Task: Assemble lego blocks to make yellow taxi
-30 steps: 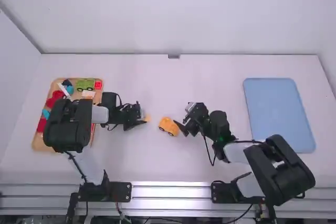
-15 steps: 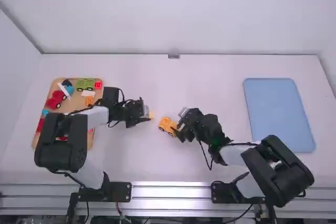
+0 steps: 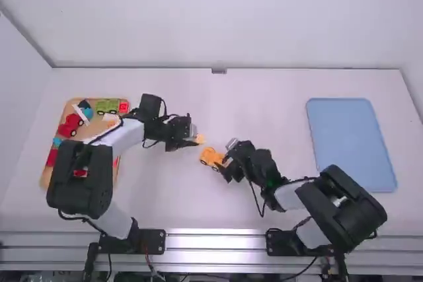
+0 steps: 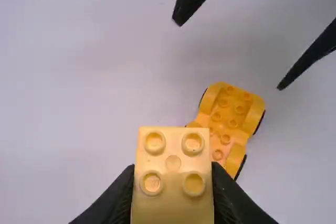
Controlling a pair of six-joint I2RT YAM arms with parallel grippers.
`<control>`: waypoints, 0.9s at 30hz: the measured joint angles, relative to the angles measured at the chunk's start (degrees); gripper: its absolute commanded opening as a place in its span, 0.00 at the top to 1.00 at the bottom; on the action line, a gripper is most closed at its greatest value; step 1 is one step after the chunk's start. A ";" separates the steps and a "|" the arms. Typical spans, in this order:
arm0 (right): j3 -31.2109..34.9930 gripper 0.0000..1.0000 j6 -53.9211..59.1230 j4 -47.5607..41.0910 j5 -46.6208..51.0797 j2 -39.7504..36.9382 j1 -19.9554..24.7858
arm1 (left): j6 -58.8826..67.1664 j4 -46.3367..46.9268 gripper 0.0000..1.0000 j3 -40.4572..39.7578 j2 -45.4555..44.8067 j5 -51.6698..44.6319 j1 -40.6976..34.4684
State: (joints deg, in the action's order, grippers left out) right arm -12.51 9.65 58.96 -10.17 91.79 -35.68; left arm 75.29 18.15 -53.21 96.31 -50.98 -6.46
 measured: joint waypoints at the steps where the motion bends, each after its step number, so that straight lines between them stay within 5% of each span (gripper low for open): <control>1: 0.02 0.02 -0.11 0.74 0.15 0.92 -0.26 | -0.07 -0.57 0.74 0.00 0.00 0.00 -0.11; 9: 0.00 0.02 0.87 14.19 1.27 14.88 -1.53 | -2.89 -2.82 0.76 -3.06 0.00 0.52 -0.17; 16: -2.51 0.02 3.17 21.24 -3.89 26.03 2.19 | -3.91 0.39 0.81 -9.62 0.00 -0.83 -0.17; 27: -7.45 0.01 8.68 22.14 -7.04 30.45 3.23 | -7.56 -3.48 0.90 -11.72 0.00 3.41 -0.13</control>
State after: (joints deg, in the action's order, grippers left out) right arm -19.97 18.33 81.10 -17.21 122.23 -32.45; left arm 67.72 14.68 -64.93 96.31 -47.57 -6.59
